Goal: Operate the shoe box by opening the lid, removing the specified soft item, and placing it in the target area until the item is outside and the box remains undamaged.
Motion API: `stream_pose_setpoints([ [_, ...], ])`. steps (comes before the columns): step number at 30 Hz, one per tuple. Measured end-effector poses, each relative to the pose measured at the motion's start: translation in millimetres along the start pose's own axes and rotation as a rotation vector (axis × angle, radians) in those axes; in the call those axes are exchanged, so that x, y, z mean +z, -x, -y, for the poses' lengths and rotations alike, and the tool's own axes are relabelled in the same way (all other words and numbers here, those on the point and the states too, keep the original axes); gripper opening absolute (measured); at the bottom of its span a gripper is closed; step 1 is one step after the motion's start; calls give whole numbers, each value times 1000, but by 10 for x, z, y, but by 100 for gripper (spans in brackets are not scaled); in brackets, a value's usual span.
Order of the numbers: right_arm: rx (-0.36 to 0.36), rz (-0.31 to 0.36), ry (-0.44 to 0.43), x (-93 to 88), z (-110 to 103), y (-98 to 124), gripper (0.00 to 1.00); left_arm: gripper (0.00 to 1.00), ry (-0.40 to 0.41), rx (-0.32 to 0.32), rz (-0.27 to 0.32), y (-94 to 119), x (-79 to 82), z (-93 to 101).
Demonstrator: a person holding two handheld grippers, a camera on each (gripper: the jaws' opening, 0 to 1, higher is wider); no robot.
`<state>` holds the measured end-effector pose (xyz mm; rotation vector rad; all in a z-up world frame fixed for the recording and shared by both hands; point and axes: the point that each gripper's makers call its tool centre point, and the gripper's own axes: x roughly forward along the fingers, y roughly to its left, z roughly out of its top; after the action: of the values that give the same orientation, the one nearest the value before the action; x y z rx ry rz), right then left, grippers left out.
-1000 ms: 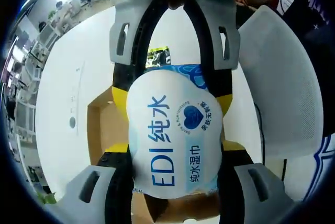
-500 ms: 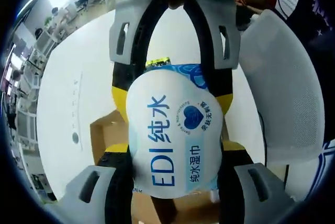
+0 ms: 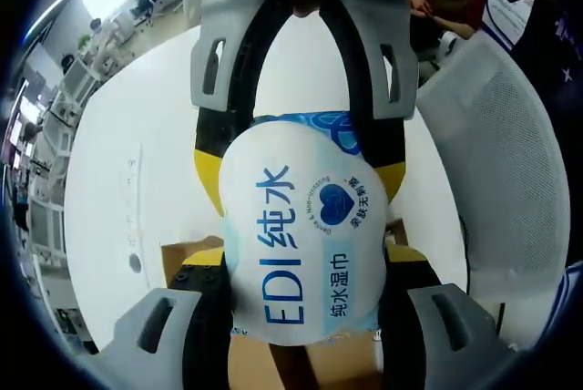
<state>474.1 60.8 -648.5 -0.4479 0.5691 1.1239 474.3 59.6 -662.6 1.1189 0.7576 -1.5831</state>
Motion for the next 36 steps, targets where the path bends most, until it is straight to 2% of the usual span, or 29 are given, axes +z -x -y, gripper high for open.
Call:
stream_pose_setpoints([
  [17, -8, -4, 3, -248, 180, 239, 51, 65, 1, -8, 29, -205, 310, -149],
  [25, -7, -14, -21, -359, 222, 240, 51, 62, -33, -1, 20, -288, 357, -177],
  [36, 9, 26, -39, -378, 256, 300, 49, 62, -21, -19, 20, -301, 409, -204],
])
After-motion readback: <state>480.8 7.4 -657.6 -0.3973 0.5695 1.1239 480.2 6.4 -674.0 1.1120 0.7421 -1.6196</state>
